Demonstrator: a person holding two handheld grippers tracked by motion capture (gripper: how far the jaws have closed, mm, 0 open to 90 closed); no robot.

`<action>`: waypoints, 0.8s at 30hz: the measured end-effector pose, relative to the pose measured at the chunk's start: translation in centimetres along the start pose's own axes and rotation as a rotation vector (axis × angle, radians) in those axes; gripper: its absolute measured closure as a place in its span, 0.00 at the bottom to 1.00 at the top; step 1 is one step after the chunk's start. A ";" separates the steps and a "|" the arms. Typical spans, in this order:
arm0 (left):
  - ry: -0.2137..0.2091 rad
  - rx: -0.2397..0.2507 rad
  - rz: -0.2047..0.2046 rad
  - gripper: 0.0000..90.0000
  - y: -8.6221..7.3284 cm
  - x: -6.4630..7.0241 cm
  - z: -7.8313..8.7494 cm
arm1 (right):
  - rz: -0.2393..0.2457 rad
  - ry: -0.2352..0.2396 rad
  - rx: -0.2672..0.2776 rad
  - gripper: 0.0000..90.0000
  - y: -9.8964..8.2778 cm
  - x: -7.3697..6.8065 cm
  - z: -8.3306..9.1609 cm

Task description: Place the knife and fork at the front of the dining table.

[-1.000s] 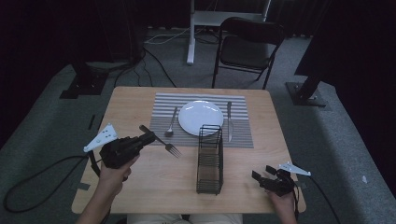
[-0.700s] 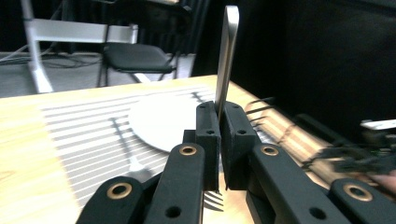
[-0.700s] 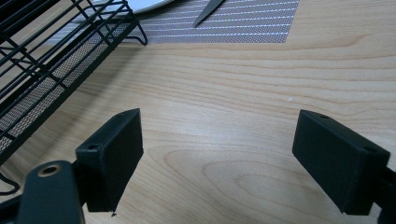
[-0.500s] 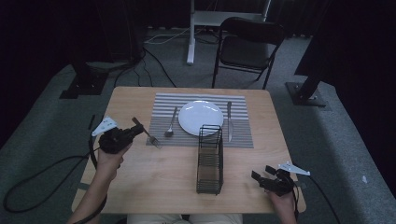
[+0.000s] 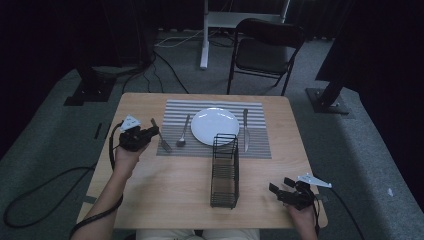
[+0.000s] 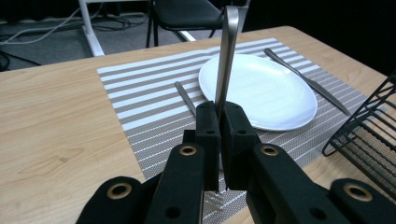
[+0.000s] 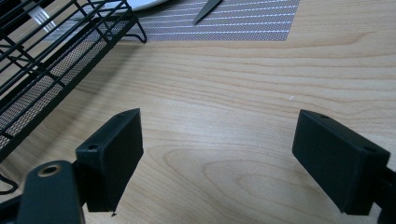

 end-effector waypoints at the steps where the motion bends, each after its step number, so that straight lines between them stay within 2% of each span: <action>1: 0.001 -0.007 -0.003 0.96 0.0 0.0 -0.3 | -0.001 0.000 0.000 0.17 0.0 0.0 0.0; 7: -0.011 -0.011 -0.008 0.96 0.6 -0.3 -1.7 | 0.000 0.000 -0.002 0.17 0.0 0.0 0.0; 12: -0.012 0.005 0.028 0.96 0.8 -0.8 -3.3 | -0.001 0.000 0.001 0.17 0.0 0.0 0.0; 13: -0.007 -0.002 0.024 0.95 0.7 -0.8 -3.5 | -0.002 0.000 0.001 0.17 0.0 0.0 0.0; 16: 0.002 -0.032 0.045 0.95 0.0 -1.0 -4.7 | 0.000 0.001 0.002 0.17 0.0 0.0 0.0; 20: 0.018 -0.098 0.037 0.95 -1.8 -0.8 -6.4 | -0.001 0.001 0.004 0.17 0.0 0.0 0.0; 21: 0.013 -0.092 0.050 0.96 -2.4 -0.9 -6.7 | -0.002 0.002 0.005 0.17 0.0 0.0 0.0; 22: -0.005 -0.096 0.085 1.00 -2.8 -1.1 -7.0 | -0.002 0.002 0.004 0.17 0.0 0.0 0.0; 24: 0.001 -0.109 0.090 1.00 -3.4 -1.2 -7.5 | -0.001 0.002 0.005 0.17 0.0 0.0 0.0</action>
Point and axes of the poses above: each handheld gripper's, and its own axes: z roughly backward along the jaws, y roughly out of its top, x roughly to its right, the point moved 3 cm from there along -z, roughly forward along the jaws, and after that the axes turned 1 degree about -y, right-handed, at the moved point
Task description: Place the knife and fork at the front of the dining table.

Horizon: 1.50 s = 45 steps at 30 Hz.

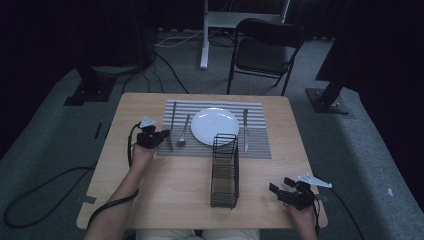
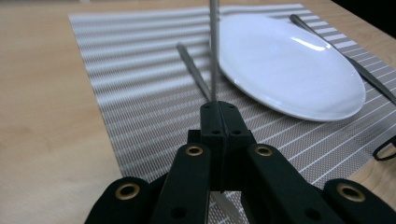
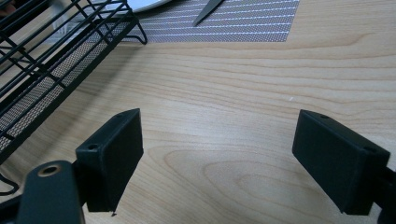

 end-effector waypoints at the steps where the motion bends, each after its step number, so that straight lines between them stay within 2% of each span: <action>1: -0.010 -0.003 0.024 1.00 -0.3 -0.2 -0.3 | 0.000 -0.001 0.000 0.17 0.0 0.0 0.0; 2: -0.017 -0.001 0.045 1.00 -0.4 -0.3 -0.4 | 0.001 -0.001 -0.001 0.17 0.0 0.0 0.0; 3: 0.004 0.002 0.055 1.00 -0.5 -0.4 -0.5 | 0.001 -0.001 -0.001 0.17 0.0 0.0 0.0; 5: -0.010 0.008 0.072 1.00 -0.6 -0.5 -0.5 | 0.000 -0.001 0.000 0.17 0.0 0.0 0.0; 6: 0.009 0.002 0.065 1.00 -0.5 -0.5 -0.5 | 0.000 0.000 0.001 0.17 0.0 0.0 0.0; 8: -0.002 0.008 0.076 1.00 -0.5 -0.5 -0.3 | 0.001 0.000 0.000 0.17 0.0 0.0 0.0; 9: 0.021 0.003 0.071 1.00 -0.5 -0.5 -0.2 | 0.002 -0.001 0.001 0.17 0.0 0.0 0.0; 12: 0.027 0.011 0.087 1.00 -0.6 -0.6 0.2 | -0.003 0.000 0.003 0.17 0.0 0.0 0.0; 17: 0.045 0.016 0.075 1.00 -0.6 -0.5 0.4 | -0.001 -0.002 0.005 0.17 0.0 0.0 0.1; 18: 0.034 0.019 0.084 1.00 -0.6 -0.4 0.5 | -0.006 -0.004 0.005 0.17 0.0 0.0 0.1; 22: 0.015 0.022 0.070 1.00 -0.8 0.4 0.4 | -0.026 0.004 0.012 0.17 0.0 0.2 0.2; 26: -0.006 0.016 0.078 1.00 -0.2 0.8 -0.4 | -0.030 0.005 0.010 0.17 -0.1 0.2 0.2; 27: -0.008 0.011 0.077 1.00 -0.1 1.0 -0.6 | -0.027 0.004 0.010 0.17 -0.1 0.2 0.2; 30: -0.013 -0.055 0.088 1.00 -0.2 1.6 -1.7 | -0.034 0.011 0.016 0.17 -0.1 0.3 0.2; 31: -0.017 -0.065 0.089 0.95 -0.4 1.7 -1.8 | -0.036 0.014 0.019 0.17 -0.1 0.3 0.3; 32: -0.030 -0.070 0.088 0.95 -0.6 1.8 -2.1 | -0.036 0.015 0.021 0.17 -0.1 0.3 0.3; 33: -0.031 -0.073 0.087 0.90 -0.7 1.9 -2.2 | -0.035 0.016 0.021 0.17 -0.1 0.3 0.3; 34: -0.022 -0.084 0.082 0.90 -0.8 2.0 -2.5 | -0.035 0.016 0.022 0.17 -0.1 0.3 0.3; 38: -0.034 -0.104 0.086 0.90 -1.2 2.3 -3.0 | -0.035 0.019 0.028 0.17 -0.1 0.3 0.4; 40: -0.028 -0.125 0.071 0.90 -1.5 2.4 -3.2 | -0.039 0.022 0.032 0.17 -0.1 0.3 0.5; 45: -0.059 -0.130 0.072 0.90 -1.7 2.9 -3.5 | -0.034 0.019 0.030 0.17 -0.1 0.3 0.5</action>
Point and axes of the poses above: each handheld gripper's, and its own axes: z roughly backward along the jaws, y roughly out of its top, x roughly to its right, the point moved 3 cm from there along -z, roughly forward along the jaws, and after that the axes turned 1 degree about -y, right-handed, at the moved point
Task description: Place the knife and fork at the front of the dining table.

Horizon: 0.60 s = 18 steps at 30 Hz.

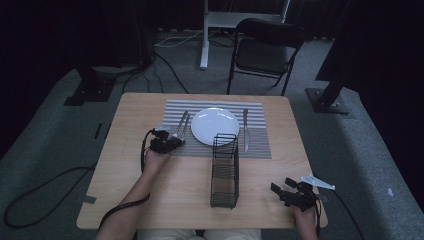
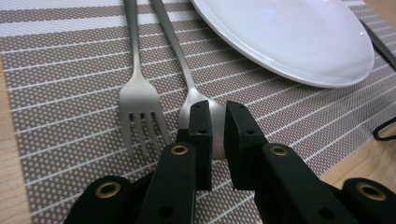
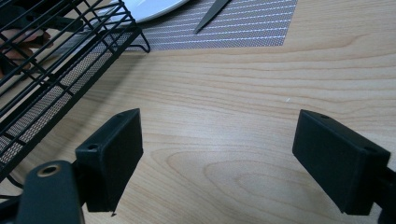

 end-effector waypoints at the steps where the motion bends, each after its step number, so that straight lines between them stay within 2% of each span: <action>1: 0.005 -0.002 -0.005 0.90 0.0 0.0 0.0 | 0.000 -0.002 0.001 0.17 0.0 0.0 0.0; 5: -0.016 0.004 -0.002 0.88 0.1 0.4 -0.3 | 0.000 -0.002 0.001 0.17 0.0 0.0 0.0; 7: -0.001 0.009 -0.007 0.86 0.2 0.5 0.0 | 0.001 -0.002 0.002 0.17 0.0 0.0 0.0; 9: -0.009 0.040 0.019 0.83 0.4 0.2 0.8 | -0.002 0.001 0.006 0.17 0.0 0.0 0.1; 11: 0.011 0.049 0.018 0.77 0.3 -0.2 1.4 | -0.003 0.000 0.005 0.17 0.0 0.0 0.0; 14: 0.024 0.036 0.034 0.74 -0.2 -0.9 1.9 | 0.003 -0.003 -0.001 0.17 0.0 0.0 0.0; 18: 0.015 0.022 0.046 0.74 -0.9 -1.2 1.9 | 0.001 -0.003 0.000 0.17 0.0 0.0 0.0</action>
Point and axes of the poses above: each handheld gripper's, and its own axes: z roughly backward along the jaws, y roughly out of its top, x roughly to its right, the point moved 3 cm from there along -z, roughly forward along the jaws, and after that the axes turned 1 degree about -y, right-handed, at the moved point
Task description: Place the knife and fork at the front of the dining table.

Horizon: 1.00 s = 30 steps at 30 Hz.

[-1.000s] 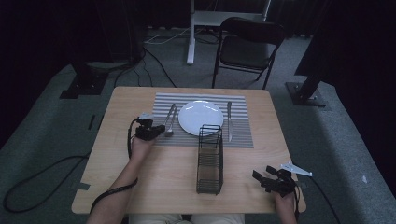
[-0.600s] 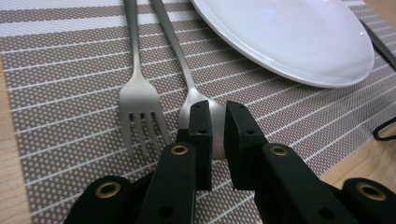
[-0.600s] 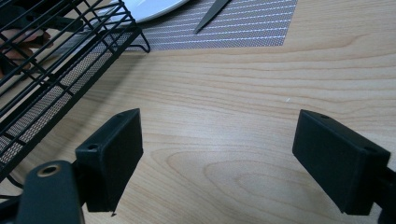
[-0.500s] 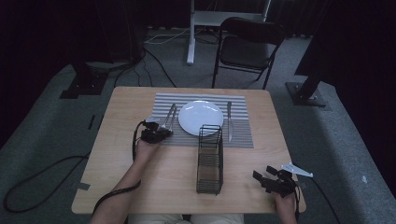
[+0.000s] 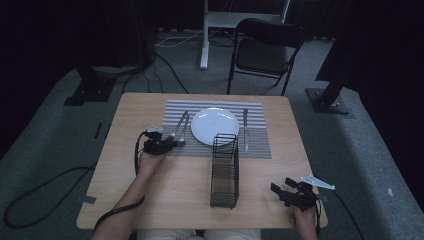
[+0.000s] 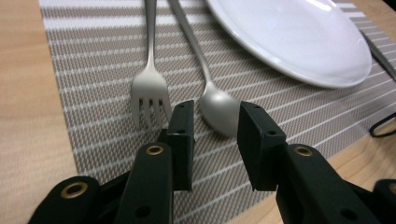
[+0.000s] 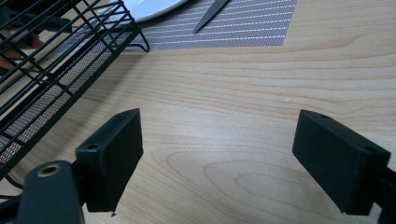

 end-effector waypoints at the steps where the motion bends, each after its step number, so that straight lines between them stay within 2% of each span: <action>1: -0.001 -0.004 -0.002 0.74 -0.1 0.0 -0.1 | 0.001 0.000 0.001 0.17 0.0 0.0 0.0; 3: -0.024 -0.002 0.005 0.74 -0.3 0.1 -0.3 | 0.001 -0.001 0.000 0.17 0.0 0.0 0.0; 9: -0.051 -0.009 0.001 0.74 -0.2 0.8 -1.0 | 0.000 -0.002 -0.001 0.17 0.0 0.0 0.0; 13: -0.043 0.003 -0.019 0.73 0.2 1.3 -0.9 | 0.000 -0.002 -0.001 0.17 0.0 0.0 0.0; 15: -0.021 0.034 -0.020 0.71 0.7 1.1 -0.3 | -0.002 -0.001 0.001 0.17 0.0 0.0 0.0; 17: -0.008 0.045 -0.020 0.66 0.9 0.8 -0.1 | -0.002 -0.001 0.000 0.17 0.0 0.0 0.0; 18: 0.038 0.082 -0.018 0.66 1.5 0.1 0.4 | -0.001 0.000 0.000 0.17 0.0 0.0 0.0; 19: 0.066 0.091 -0.014 0.63 1.8 -0.3 0.5 | -0.001 0.000 -0.001 0.17 0.0 0.0 0.0; 21: 0.096 0.100 -0.004 0.60 2.2 -1.1 0.4 | 0.001 -0.001 -0.002 0.17 0.0 0.0 0.0; 22: 0.096 0.100 -0.004 0.60 2.2 -1.1 0.4 | 0.001 -0.001 -0.002 0.17 0.0 0.0 0.0; 24: 0.147 0.102 -0.001 0.60 2.5 -1.9 -0.1 | -0.001 0.001 -0.003 0.17 0.0 0.0 0.0; 26: 0.187 0.119 0.003 0.60 2.5 -2.0 -0.4 | -0.005 0.004 -0.002 0.17 0.0 0.0 0.0; 29: 0.197 0.112 0.006 0.60 2.4 -2.1 -0.8 | -0.006 0.006 -0.001 0.17 0.0 0.1 0.0; 30: 0.203 0.094 0.004 0.60 2.1 -2.1 -1.4 | -0.006 0.007 0.000 0.17 0.0 0.1 0.0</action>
Point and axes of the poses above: each handheld gripper's, and its own axes: z roughly backward along the jaws, y roughly out of its top, x roughly to its right, the point moved 3 cm from there along -z, roughly forward along the jaws, and after that the axes turned 1 degree about -y, right-handed, at the moved point
